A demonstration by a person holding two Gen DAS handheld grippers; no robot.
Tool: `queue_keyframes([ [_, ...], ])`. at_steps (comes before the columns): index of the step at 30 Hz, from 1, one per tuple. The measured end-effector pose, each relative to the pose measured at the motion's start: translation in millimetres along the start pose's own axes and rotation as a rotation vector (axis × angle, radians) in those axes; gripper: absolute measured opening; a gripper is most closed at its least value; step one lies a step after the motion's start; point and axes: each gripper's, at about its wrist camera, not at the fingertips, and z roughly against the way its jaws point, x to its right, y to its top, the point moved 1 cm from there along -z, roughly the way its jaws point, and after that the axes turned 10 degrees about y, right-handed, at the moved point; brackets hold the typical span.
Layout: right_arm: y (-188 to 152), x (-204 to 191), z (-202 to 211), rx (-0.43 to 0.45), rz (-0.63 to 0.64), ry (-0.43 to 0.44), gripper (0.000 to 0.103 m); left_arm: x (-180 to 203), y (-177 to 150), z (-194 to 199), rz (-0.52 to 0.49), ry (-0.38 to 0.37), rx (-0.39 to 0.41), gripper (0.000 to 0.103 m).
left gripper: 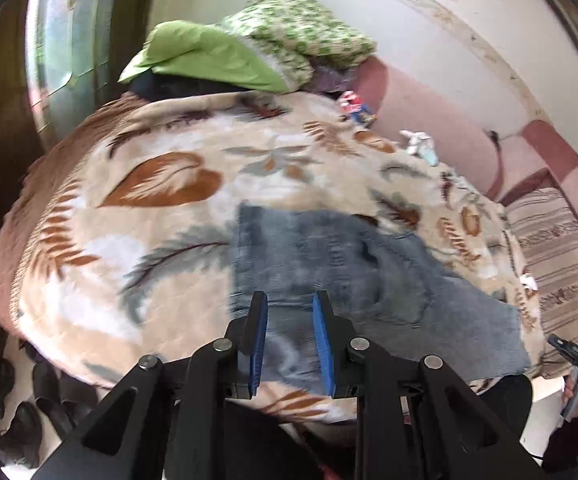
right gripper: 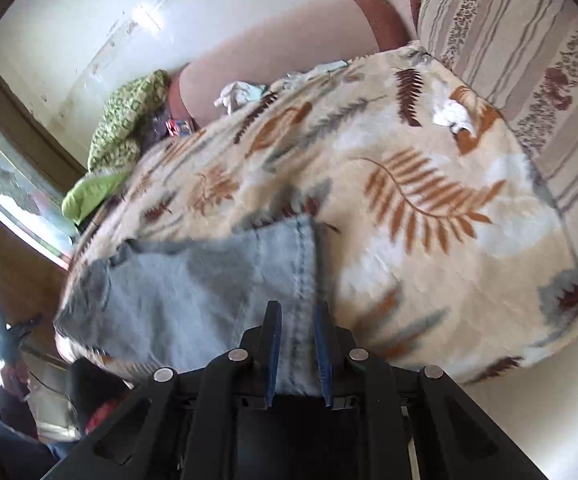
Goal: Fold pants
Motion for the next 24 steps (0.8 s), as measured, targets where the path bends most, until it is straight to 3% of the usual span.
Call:
queue_keyframes([
  [7, 10.0, -93.9, -123.3, -0.169, 0.128, 0.132, 0.019, 111.1, -27.9, -36.6, -0.161, -0.202, -0.070, 0.028],
  [10, 5.9, -140.0, -168.3, -0.224, 0.199, 0.157, 0.019, 156.0, -48.1, -56.3, -0.251, -0.246, -0.109, 0.028],
  [12, 9.5, -170.6, -193.2, -0.241, 0.264, 0.155, 0.019, 179.6, -62.1, -67.6, -0.320, -0.233, -0.115, 0.028],
  [14, 15.4, -195.0, -212.6, -0.257, 0.301, 0.190, 0.019, 193.0, -74.8, -79.4, -0.364, -0.232, -0.124, 0.028],
  [19, 37.2, -226.5, -257.7, -0.313, 0.280, 0.256, 0.019, 189.9, -102.5, -116.5, -0.354, -0.216, -0.262, 0.028],
  [21, 40.4, -231.6, -275.5, -0.349, 0.240, 0.284, 0.019, 182.9, -108.2, -113.9, -0.325, -0.251, -0.241, 0.028],
  [24, 43.6, -241.5, -296.5, -0.352, 0.273, 0.222, 0.019, 180.5, -114.0, -109.4, -0.344, -0.263, -0.232, 0.028],
])
